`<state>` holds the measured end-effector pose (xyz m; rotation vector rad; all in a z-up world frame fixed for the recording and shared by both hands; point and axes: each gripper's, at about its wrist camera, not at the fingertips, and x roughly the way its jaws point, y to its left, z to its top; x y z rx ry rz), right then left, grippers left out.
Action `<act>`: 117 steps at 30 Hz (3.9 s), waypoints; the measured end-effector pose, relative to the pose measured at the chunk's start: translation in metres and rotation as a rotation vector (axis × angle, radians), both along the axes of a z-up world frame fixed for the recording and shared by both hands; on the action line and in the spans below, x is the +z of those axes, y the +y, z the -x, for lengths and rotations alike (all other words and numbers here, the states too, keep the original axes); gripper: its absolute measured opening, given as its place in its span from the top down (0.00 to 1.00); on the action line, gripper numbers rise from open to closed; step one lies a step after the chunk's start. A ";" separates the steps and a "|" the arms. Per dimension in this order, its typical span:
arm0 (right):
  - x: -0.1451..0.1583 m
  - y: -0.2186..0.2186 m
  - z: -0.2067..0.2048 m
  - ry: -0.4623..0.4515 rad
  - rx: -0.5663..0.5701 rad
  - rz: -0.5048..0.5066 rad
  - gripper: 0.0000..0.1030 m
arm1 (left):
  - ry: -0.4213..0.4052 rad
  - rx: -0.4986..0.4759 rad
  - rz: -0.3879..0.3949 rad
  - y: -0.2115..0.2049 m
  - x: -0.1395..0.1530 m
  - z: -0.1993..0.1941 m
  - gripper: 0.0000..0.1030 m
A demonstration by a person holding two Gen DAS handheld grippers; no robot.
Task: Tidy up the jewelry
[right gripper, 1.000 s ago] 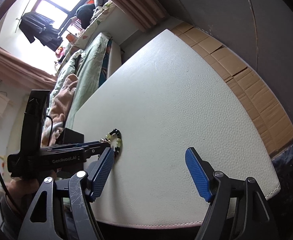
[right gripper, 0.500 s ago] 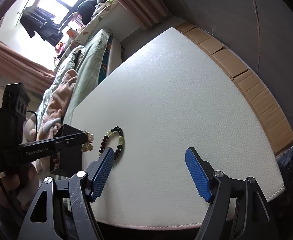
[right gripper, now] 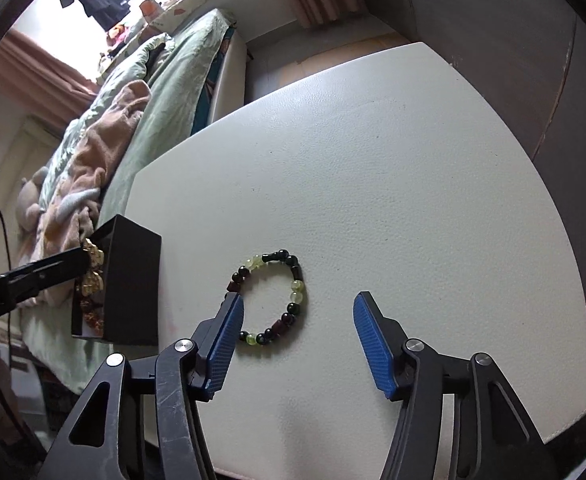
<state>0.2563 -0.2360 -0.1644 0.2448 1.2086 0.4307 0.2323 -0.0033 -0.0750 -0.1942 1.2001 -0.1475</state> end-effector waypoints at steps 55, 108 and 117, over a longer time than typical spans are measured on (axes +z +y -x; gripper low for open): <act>0.122 0.172 0.032 -0.250 0.250 0.080 0.91 | -0.185 0.301 0.159 0.169 0.015 0.106 0.00; 0.178 -0.003 0.148 -0.281 0.013 0.029 0.12 | -0.451 0.106 -0.076 0.020 0.129 0.219 0.00; 0.191 -0.022 0.187 -0.342 -0.009 0.058 0.00 | -0.529 0.093 -0.121 0.006 0.145 0.258 0.00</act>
